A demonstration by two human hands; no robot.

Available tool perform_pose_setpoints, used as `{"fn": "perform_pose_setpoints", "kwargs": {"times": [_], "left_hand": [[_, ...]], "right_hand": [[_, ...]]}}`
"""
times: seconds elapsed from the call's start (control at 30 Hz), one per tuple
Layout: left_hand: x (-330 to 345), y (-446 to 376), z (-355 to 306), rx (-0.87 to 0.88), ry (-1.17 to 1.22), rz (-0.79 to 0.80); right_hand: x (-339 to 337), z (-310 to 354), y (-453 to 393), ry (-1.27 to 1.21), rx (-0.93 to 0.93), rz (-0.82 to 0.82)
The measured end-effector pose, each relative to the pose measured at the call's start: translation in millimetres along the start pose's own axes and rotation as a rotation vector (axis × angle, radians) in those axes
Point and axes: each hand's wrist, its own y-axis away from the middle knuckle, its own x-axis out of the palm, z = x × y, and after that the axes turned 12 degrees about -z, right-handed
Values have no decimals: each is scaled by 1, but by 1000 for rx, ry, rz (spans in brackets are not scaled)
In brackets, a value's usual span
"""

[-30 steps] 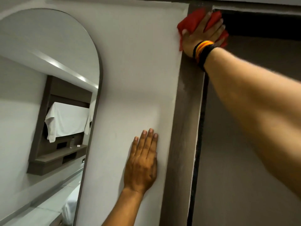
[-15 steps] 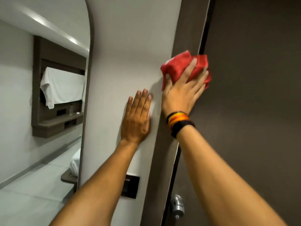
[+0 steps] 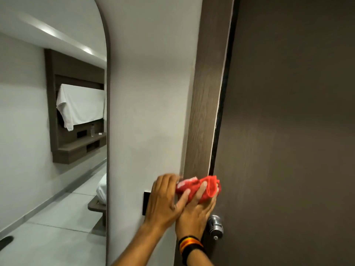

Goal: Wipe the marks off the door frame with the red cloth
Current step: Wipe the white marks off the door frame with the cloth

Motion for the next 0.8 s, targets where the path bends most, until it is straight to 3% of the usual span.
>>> {"fn": "perform_pose_setpoints", "kwargs": {"times": [0.13, 0.3, 0.5, 0.7, 0.8], "left_hand": [[1, 32, -2, -214, 29, 225], [-13, 47, -15, -317, 33, 372], [-39, 68, -63, -460, 311, 407], [-39, 65, -123, -482, 515, 436], [-29, 64, -159, -553, 654, 459]], "right_hand": [[-10, -17, 36, 27, 64, 176], [-45, -28, 48, -135, 129, 385], [-130, -33, 52, -376, 327, 283], [-228, -73, 34, -684, 690, 320], [-270, -106, 25, -830, 962, 500]]}}
